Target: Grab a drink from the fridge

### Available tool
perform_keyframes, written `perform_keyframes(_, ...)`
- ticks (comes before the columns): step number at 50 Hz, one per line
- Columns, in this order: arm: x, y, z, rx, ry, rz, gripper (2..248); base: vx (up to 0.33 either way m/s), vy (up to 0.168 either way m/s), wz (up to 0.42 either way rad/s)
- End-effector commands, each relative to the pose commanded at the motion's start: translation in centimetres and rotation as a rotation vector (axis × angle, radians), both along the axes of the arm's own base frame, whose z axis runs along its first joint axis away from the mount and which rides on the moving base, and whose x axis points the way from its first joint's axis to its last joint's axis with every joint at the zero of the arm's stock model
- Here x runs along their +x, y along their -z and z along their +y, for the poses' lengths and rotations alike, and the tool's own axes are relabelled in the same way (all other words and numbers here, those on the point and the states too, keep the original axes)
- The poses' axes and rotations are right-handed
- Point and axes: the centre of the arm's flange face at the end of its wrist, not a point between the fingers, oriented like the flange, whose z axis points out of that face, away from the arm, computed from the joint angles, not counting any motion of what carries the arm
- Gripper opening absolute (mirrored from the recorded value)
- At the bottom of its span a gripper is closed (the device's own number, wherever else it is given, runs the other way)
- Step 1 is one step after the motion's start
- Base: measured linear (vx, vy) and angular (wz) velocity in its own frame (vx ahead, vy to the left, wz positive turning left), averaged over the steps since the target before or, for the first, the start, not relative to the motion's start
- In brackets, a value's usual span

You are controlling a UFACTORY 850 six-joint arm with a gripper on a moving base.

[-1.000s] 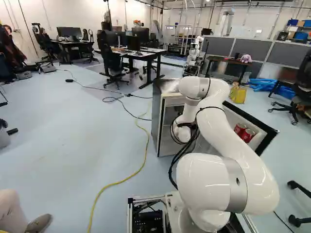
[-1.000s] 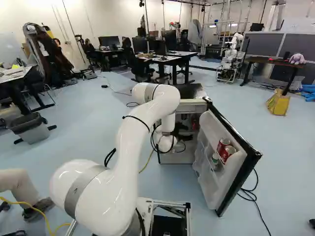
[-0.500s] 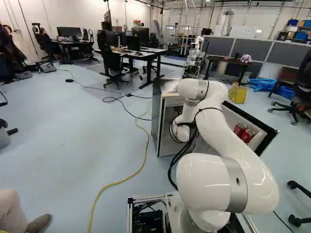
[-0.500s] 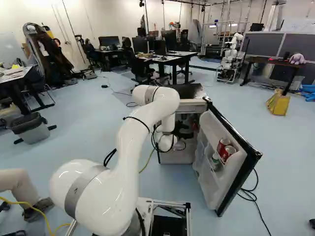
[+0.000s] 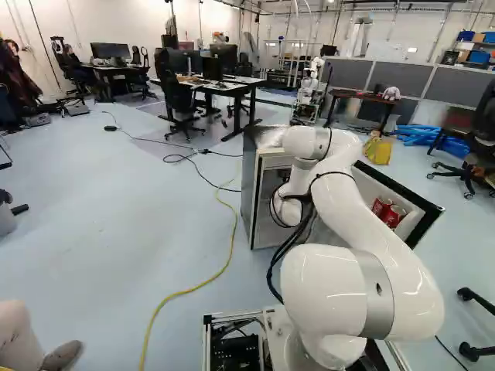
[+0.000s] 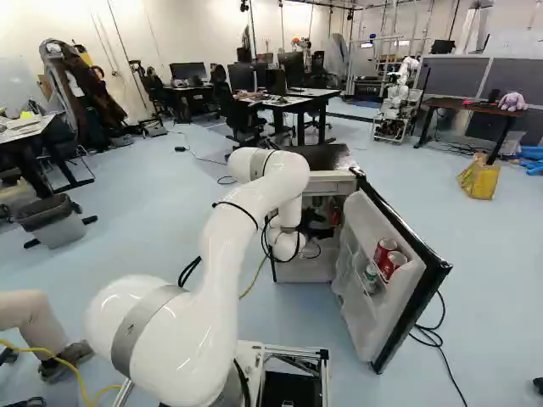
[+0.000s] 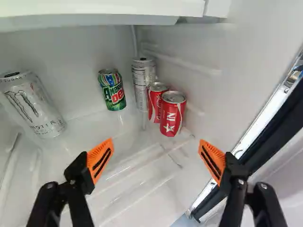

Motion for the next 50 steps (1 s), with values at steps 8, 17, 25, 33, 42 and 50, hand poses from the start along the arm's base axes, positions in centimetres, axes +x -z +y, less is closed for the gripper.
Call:
perform_keyframes(8,0.00,0.00,0.00,0.000,0.000,0.000,222,0.000,0.000,0.000)
perform_keyframes(17,0.00,0.00,0.00,0.000,0.000,0.000,199,0.000,0.000,0.000)
perform_keyframes(25,0.00,0.00,0.00,0.000,0.000,0.000,187,0.000,0.000,0.000)
perform_keyframes(33,0.00,0.00,0.00,0.000,0.000,0.000,174,0.000,0.000,0.000)
perform_keyframes(42,0.00,0.00,0.00,0.000,0.000,0.000,175,0.000,0.000,0.000)
perform_keyframes(50,0.00,0.00,0.00,0.000,0.000,0.000,167,0.000,0.000,0.000)
